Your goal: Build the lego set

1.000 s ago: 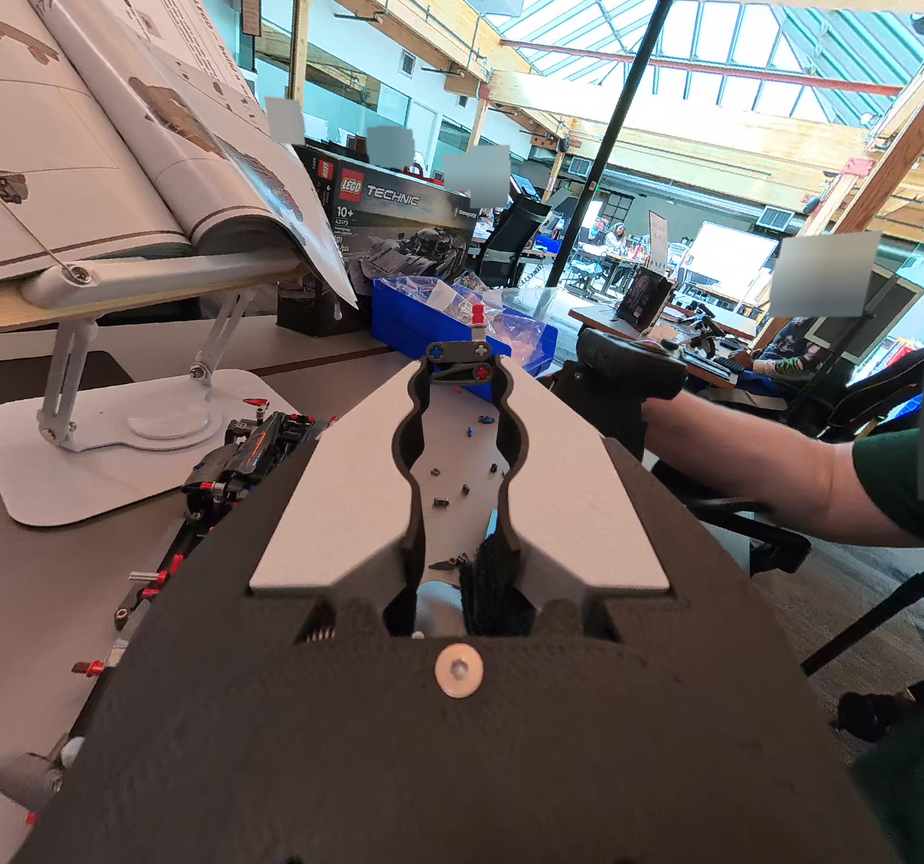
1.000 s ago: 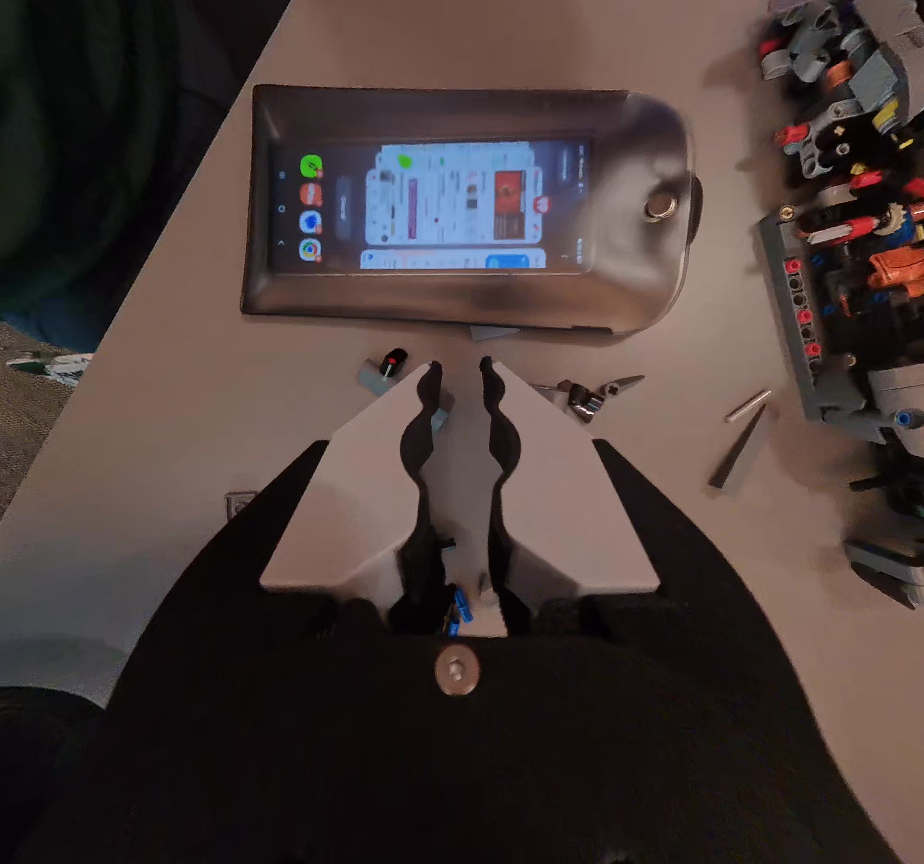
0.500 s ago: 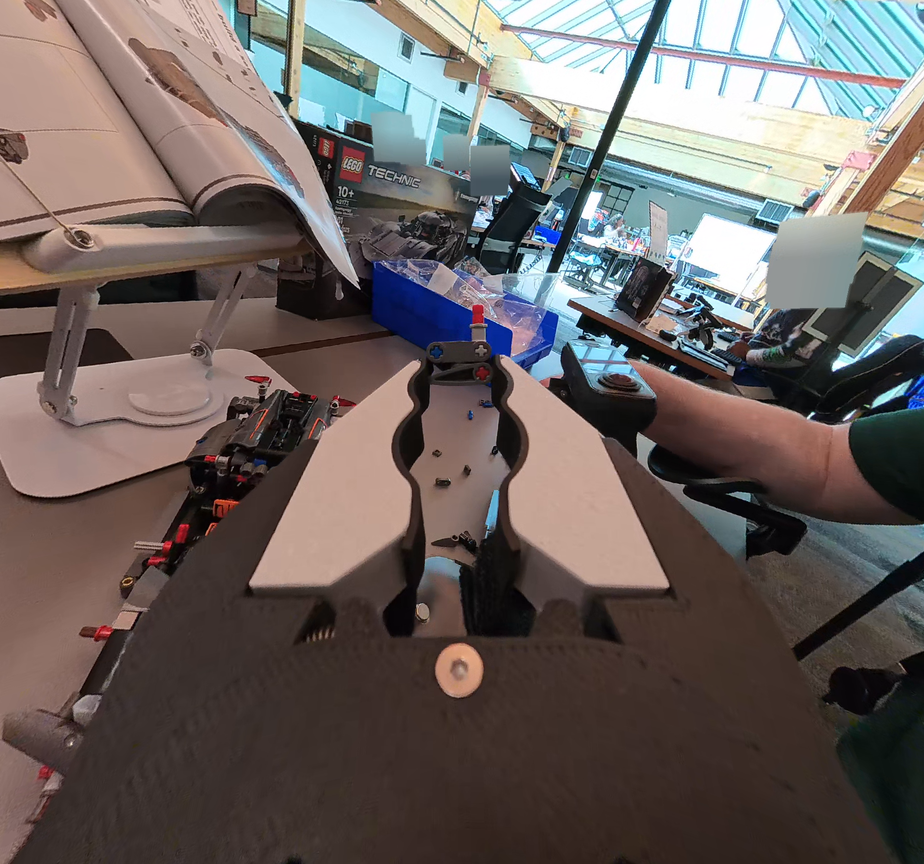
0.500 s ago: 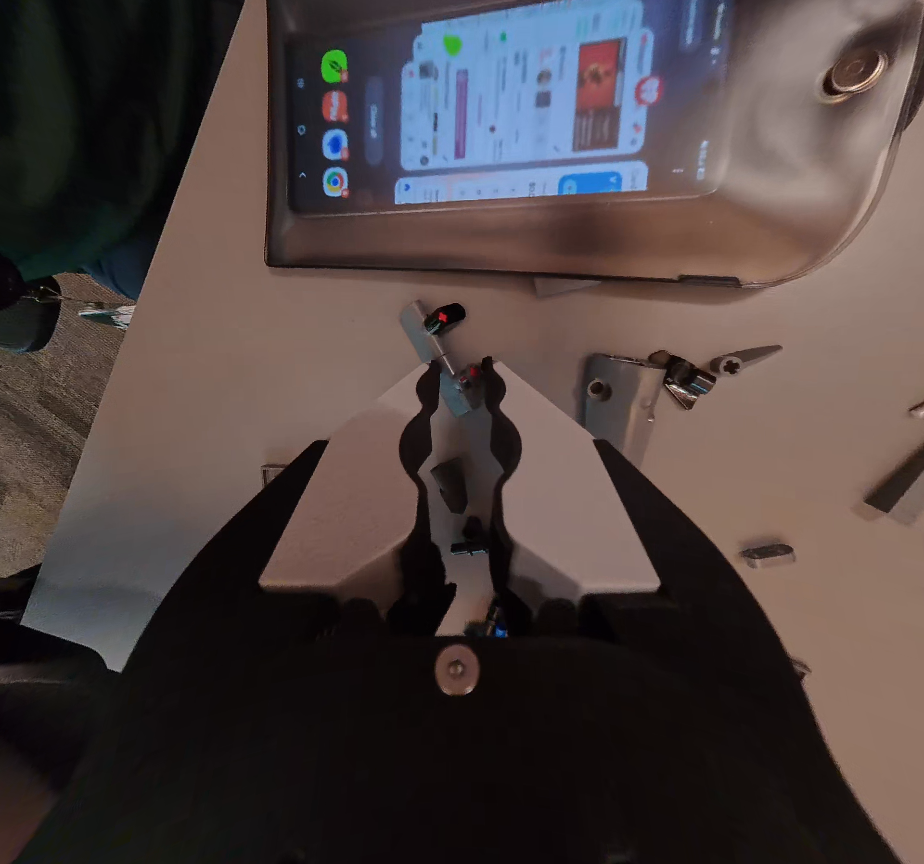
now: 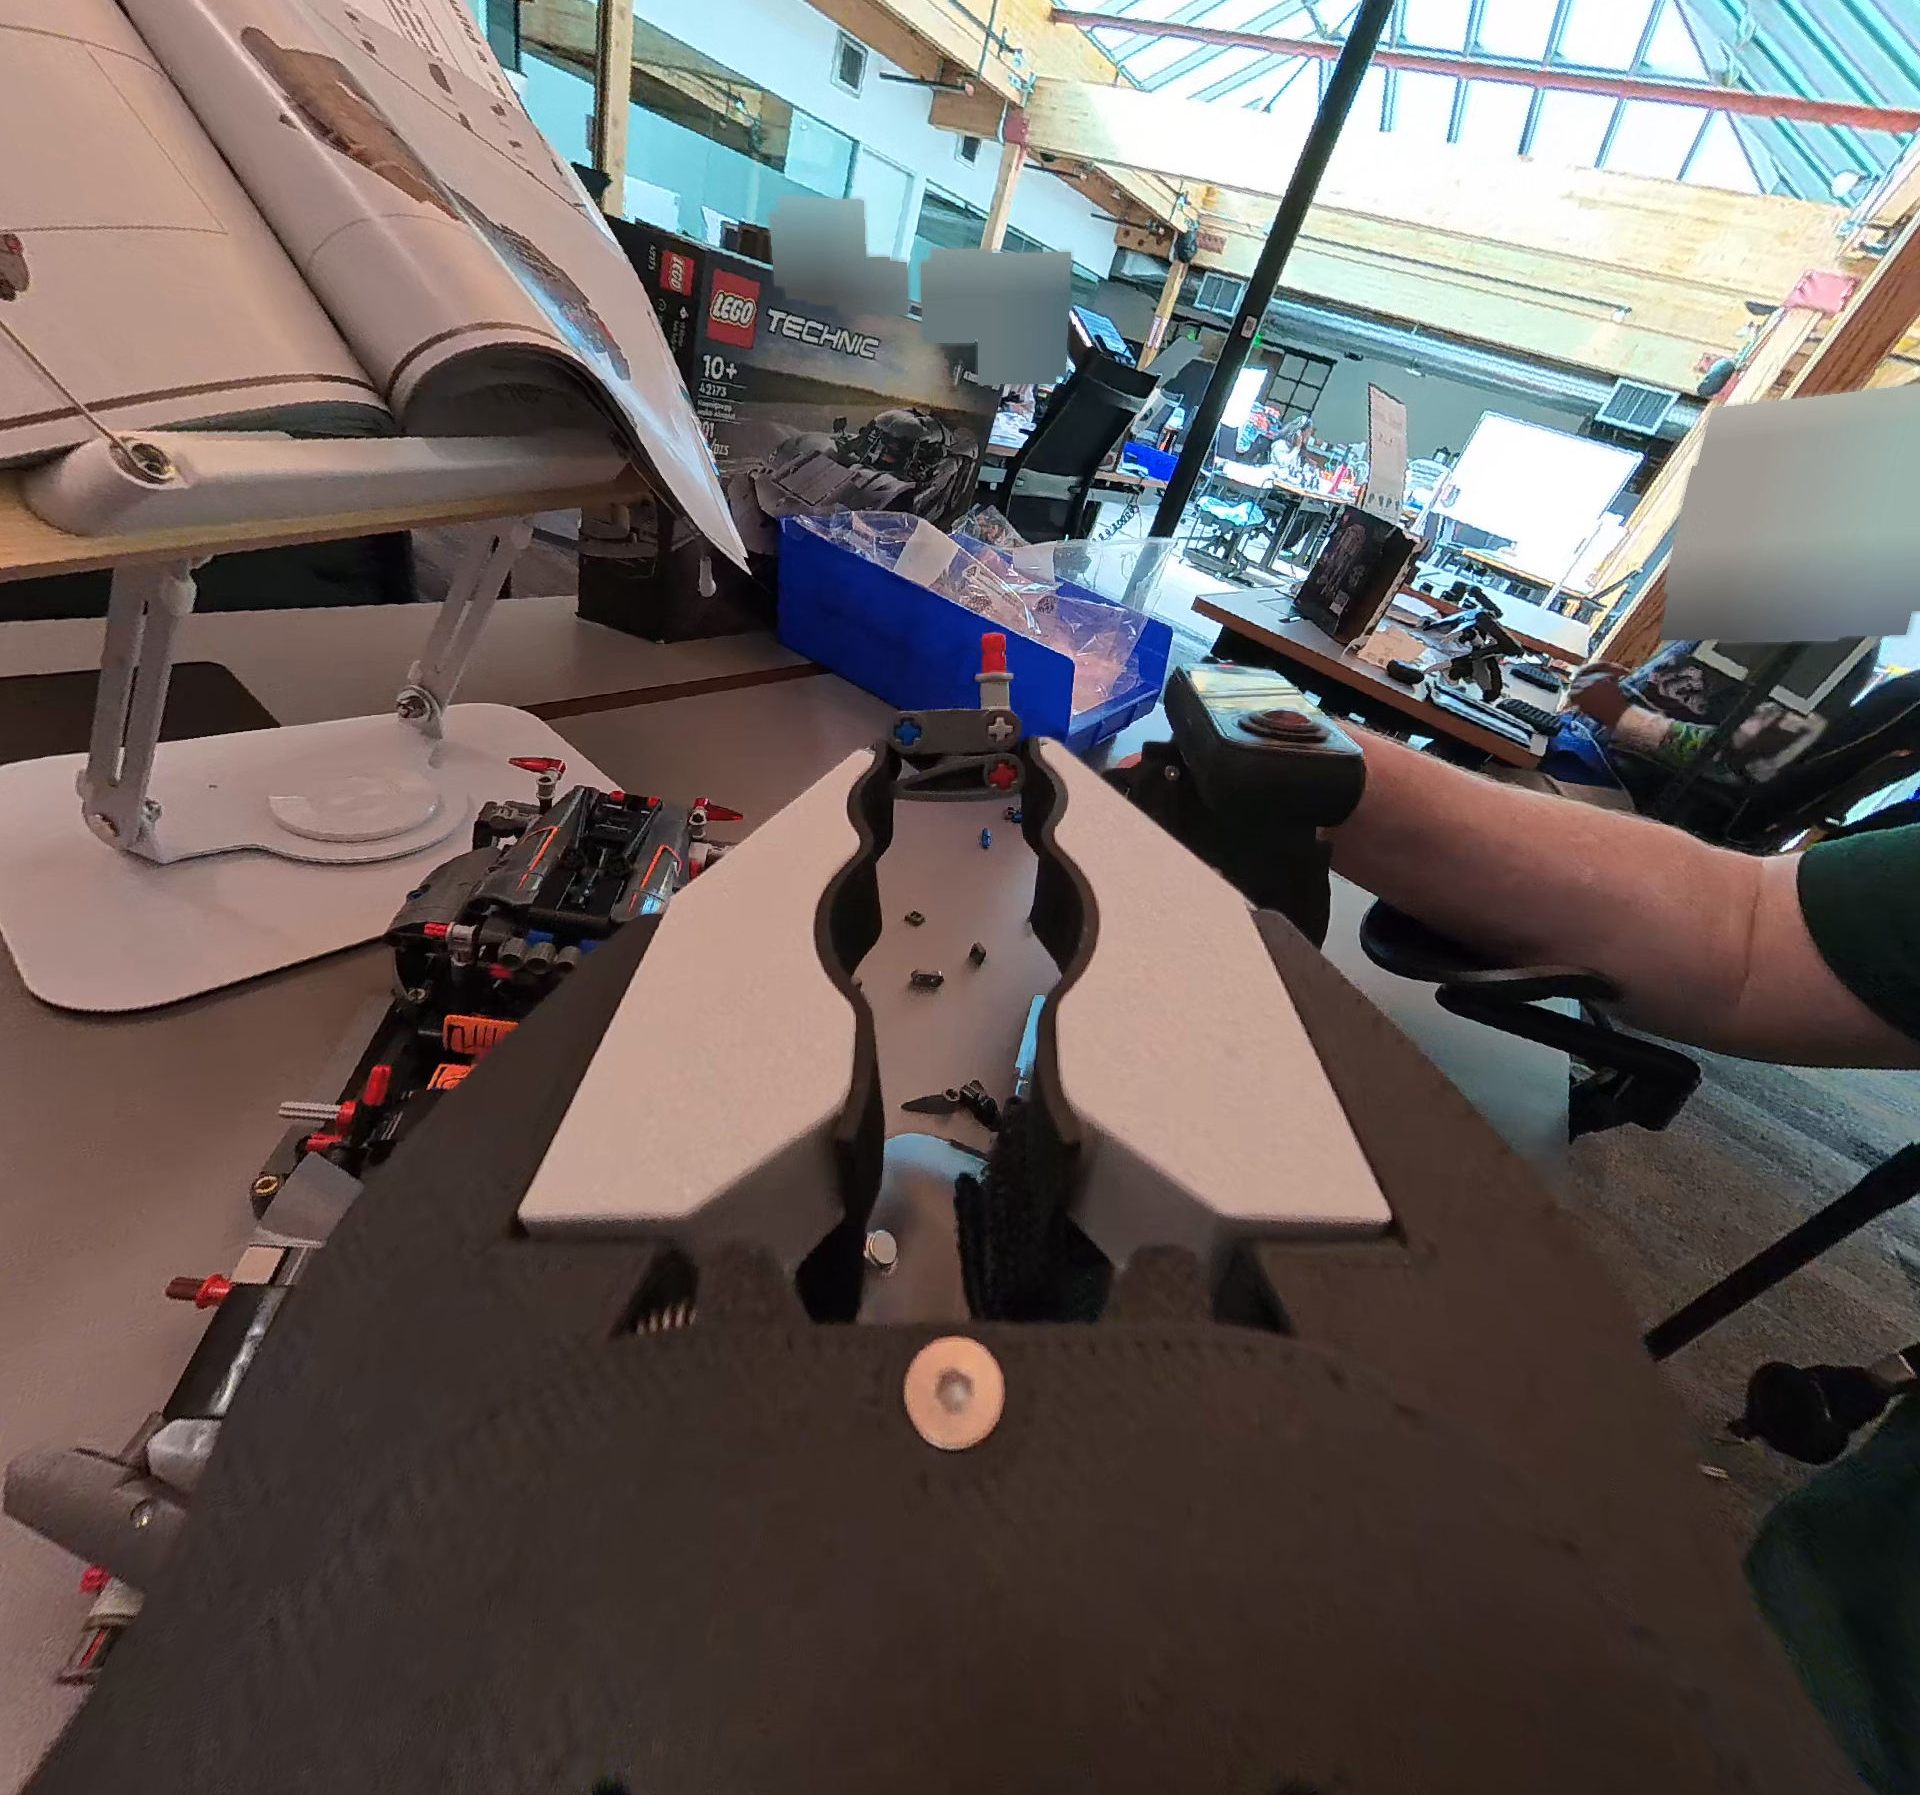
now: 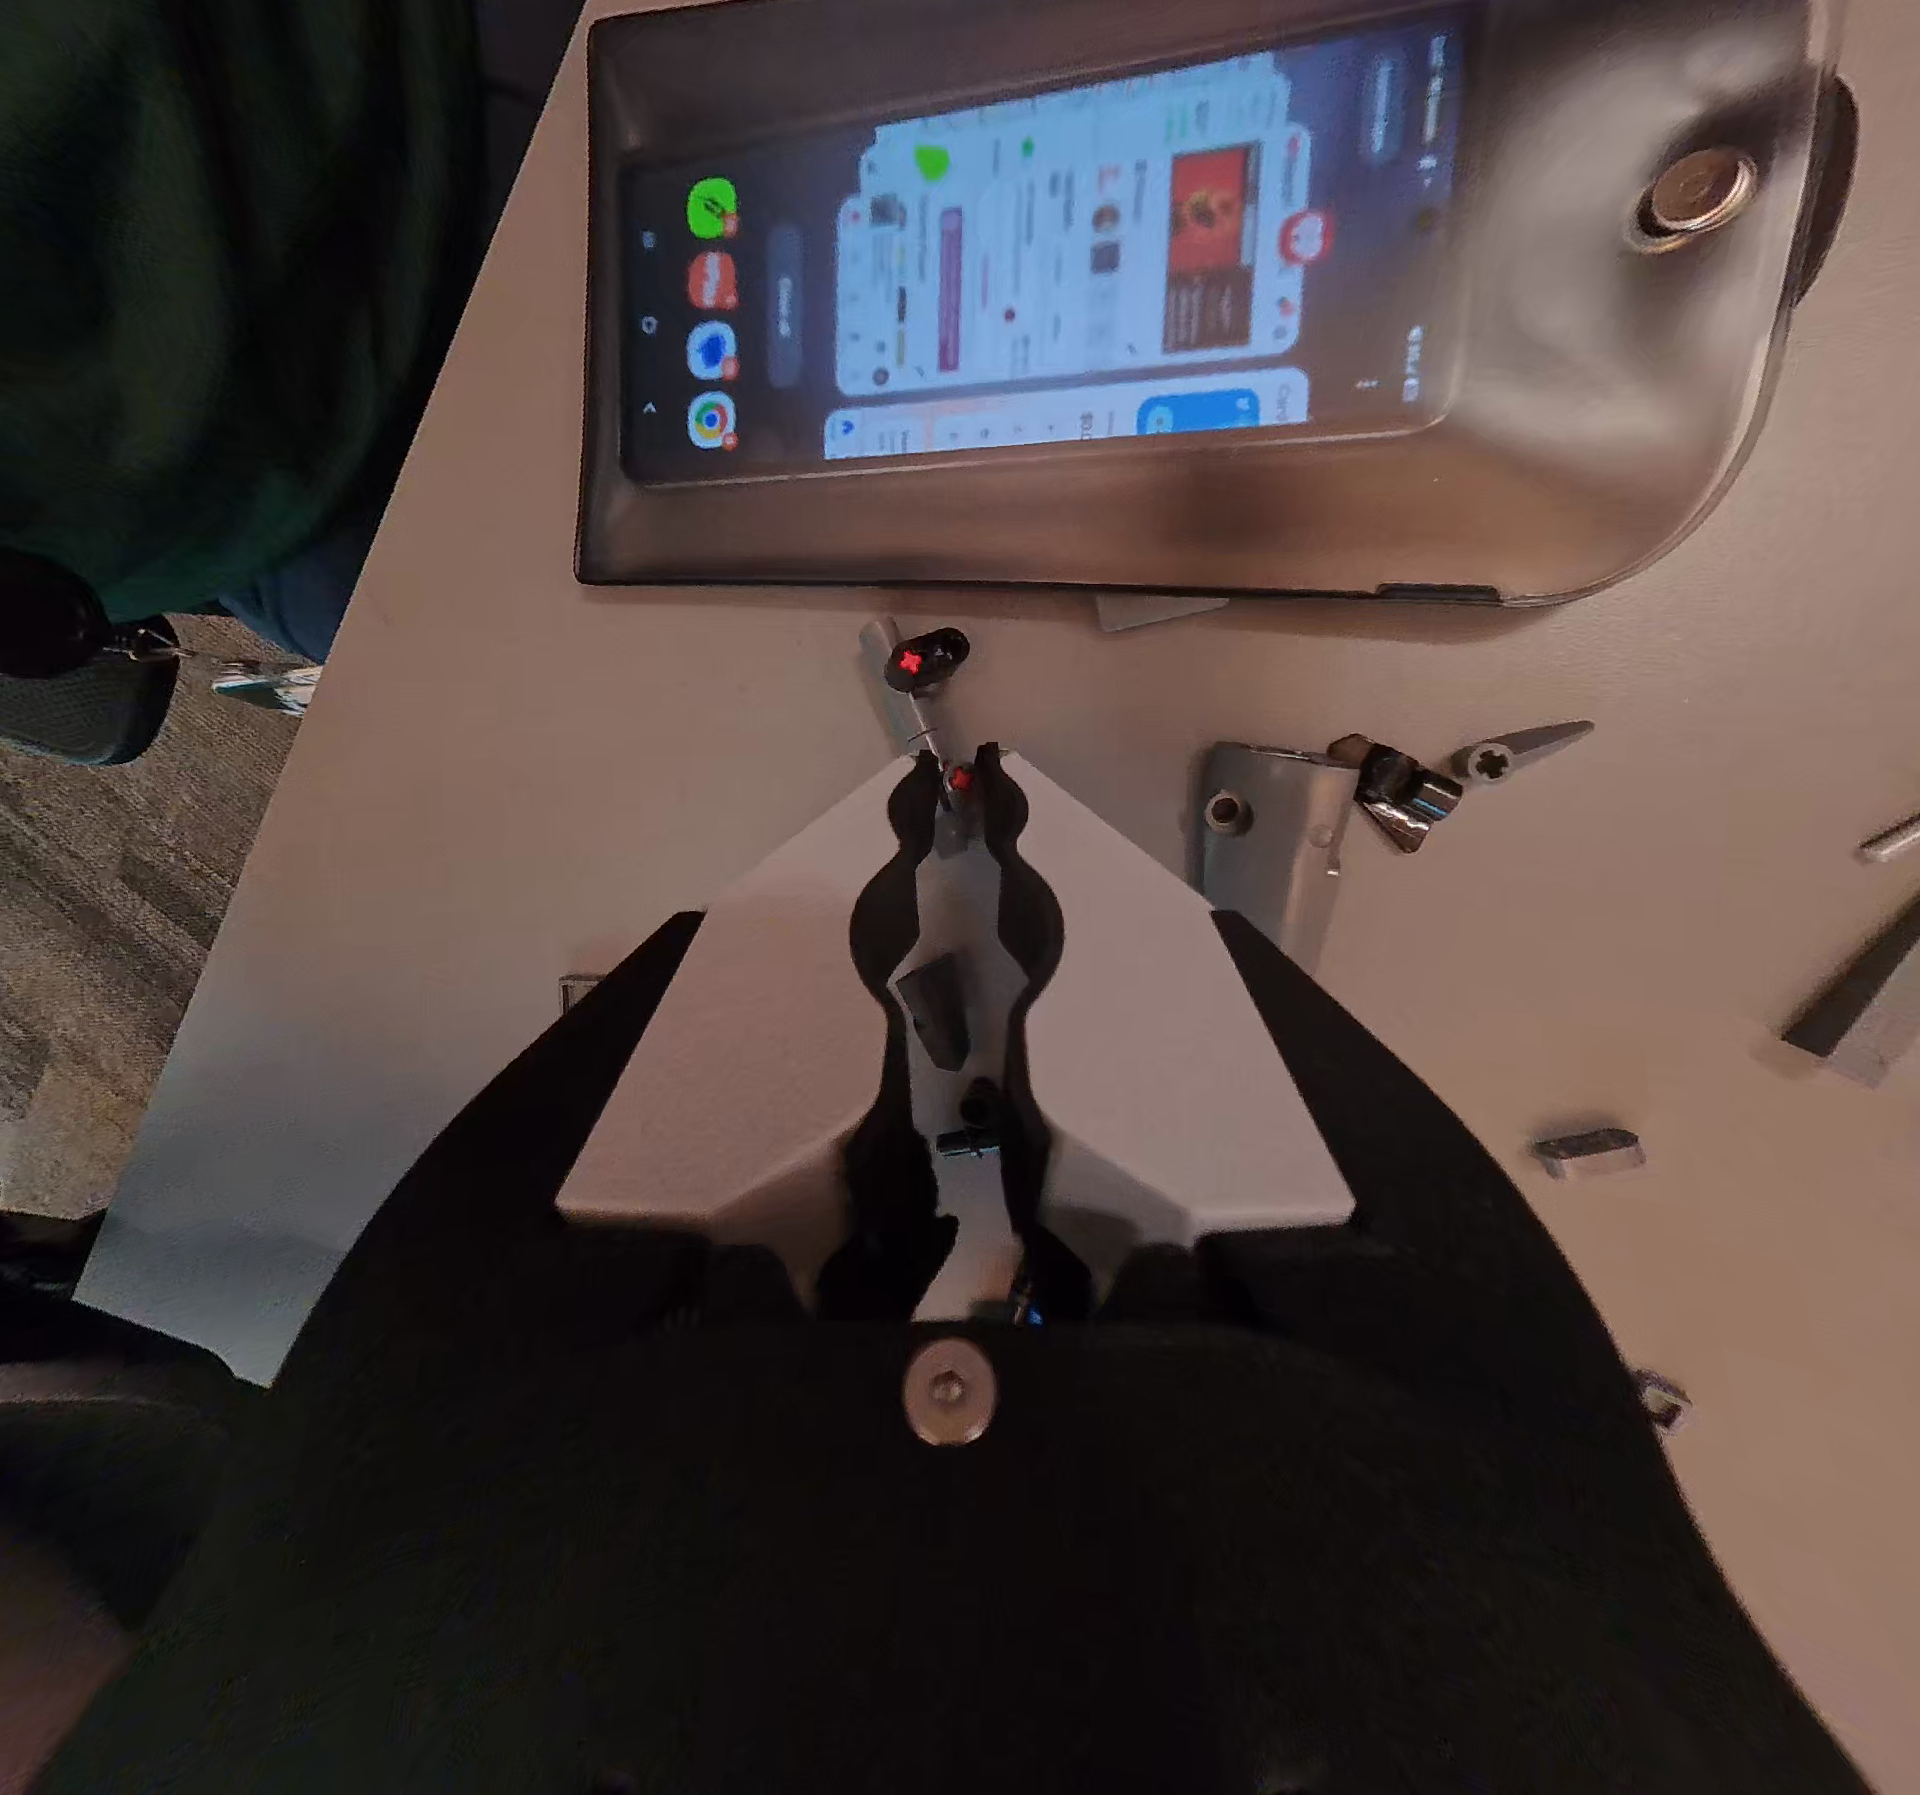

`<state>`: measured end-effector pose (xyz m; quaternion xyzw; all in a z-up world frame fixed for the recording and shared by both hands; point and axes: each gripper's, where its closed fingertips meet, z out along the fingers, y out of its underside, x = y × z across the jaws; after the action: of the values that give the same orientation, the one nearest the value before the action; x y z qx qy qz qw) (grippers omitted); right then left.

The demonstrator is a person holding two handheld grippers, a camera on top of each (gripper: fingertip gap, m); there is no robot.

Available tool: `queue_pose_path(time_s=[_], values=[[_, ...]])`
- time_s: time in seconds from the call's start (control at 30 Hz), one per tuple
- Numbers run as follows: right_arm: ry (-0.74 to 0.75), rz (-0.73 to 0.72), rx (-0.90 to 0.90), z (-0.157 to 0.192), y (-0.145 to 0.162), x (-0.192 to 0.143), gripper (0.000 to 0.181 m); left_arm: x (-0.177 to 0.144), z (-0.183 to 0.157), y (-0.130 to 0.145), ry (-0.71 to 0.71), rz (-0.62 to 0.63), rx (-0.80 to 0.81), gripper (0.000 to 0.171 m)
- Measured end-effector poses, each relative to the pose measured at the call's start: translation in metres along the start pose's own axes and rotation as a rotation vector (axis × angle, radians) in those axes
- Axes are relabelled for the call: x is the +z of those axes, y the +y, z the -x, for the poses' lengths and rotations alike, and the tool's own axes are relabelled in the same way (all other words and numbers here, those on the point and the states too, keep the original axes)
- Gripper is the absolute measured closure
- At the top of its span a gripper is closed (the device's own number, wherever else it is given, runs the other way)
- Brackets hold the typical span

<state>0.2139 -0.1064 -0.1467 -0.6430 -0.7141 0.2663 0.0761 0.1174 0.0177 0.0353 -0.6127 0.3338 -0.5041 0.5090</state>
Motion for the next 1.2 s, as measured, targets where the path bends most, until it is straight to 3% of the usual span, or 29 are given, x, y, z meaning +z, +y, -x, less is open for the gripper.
queue_pose_path(time_s=[0.83,1.2], values=[[0.034,-0.216,0.03,-0.009,-0.011,-0.035,0.177,-0.002,-0.007,0.014,-0.005,0.061,0.094,0.149],[0.224,-0.644,-0.028,-0.024,-0.062,-0.114,0.177,0.018,-0.024,0.03,-0.046,0.091,0.291,0.149]])
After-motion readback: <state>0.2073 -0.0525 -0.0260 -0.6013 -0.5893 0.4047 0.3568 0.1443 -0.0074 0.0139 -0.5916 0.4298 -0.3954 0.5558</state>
